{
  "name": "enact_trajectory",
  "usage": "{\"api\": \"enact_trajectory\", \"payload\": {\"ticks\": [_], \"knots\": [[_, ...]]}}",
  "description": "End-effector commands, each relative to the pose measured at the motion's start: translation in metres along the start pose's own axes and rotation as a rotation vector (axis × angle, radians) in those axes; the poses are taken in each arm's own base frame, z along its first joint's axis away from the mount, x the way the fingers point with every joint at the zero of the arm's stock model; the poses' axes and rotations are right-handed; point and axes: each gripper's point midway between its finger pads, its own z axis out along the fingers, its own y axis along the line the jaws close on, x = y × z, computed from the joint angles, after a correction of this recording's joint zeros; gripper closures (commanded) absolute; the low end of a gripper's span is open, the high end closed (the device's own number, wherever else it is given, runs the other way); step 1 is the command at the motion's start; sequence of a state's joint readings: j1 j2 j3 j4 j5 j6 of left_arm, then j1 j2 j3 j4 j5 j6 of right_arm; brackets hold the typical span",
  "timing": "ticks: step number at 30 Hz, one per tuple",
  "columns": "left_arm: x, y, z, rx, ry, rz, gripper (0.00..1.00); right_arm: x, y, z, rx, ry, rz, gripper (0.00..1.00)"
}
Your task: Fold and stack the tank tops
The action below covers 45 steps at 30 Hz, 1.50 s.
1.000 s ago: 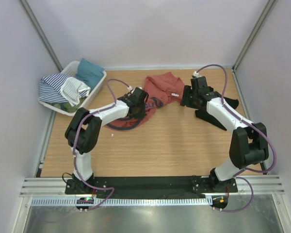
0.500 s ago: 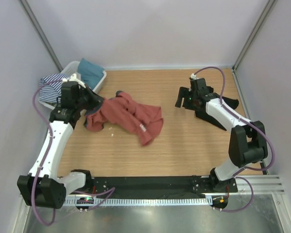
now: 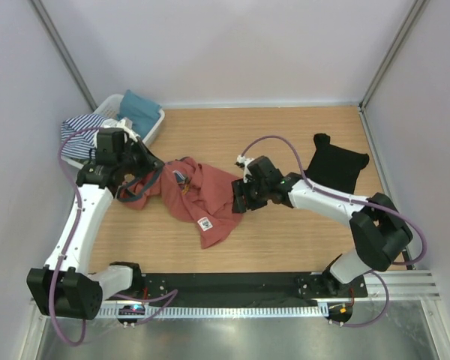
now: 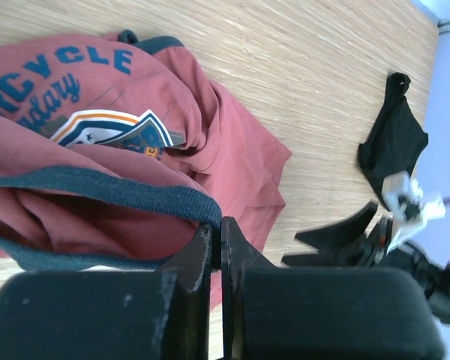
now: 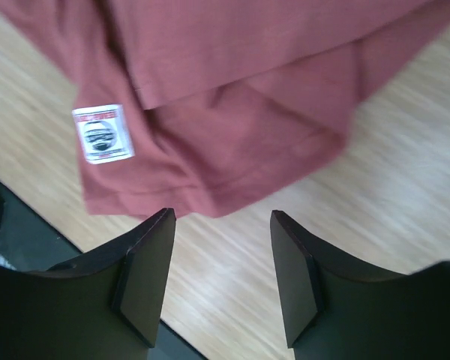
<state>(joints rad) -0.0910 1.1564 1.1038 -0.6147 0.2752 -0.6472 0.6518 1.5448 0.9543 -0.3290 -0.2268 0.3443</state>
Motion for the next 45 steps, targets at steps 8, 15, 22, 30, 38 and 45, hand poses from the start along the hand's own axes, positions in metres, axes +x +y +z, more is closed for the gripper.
{"api": "enact_trajectory", "payload": {"ticks": [8,15,22,30,38,45], "knots": [[-0.010,-0.004,-0.024,-0.013,-0.053,0.080,1.00,-0.017,0.087,0.014,-0.015,-0.096,-0.167,0.37],[-0.007,-0.004,-0.025,-0.007,-0.036,0.094,1.00,-0.027,0.083,0.054,0.117,-0.083,-0.206,0.46],[0.001,-0.002,-0.026,-0.002,-0.012,0.104,1.00,-0.041,0.076,0.080,0.200,-0.088,-0.228,0.47],[0.005,0.002,-0.028,-0.011,0.000,0.124,1.00,-0.056,0.060,0.070,0.285,-0.101,-0.234,0.99],[0.013,0.011,-0.030,-0.036,0.019,0.143,1.00,-0.214,-0.099,-0.065,0.397,-0.391,0.182,0.99],[0.023,0.015,-0.030,-0.038,0.049,0.145,1.00,-0.199,-0.068,-0.066,0.245,-0.344,0.117,0.19]]}}
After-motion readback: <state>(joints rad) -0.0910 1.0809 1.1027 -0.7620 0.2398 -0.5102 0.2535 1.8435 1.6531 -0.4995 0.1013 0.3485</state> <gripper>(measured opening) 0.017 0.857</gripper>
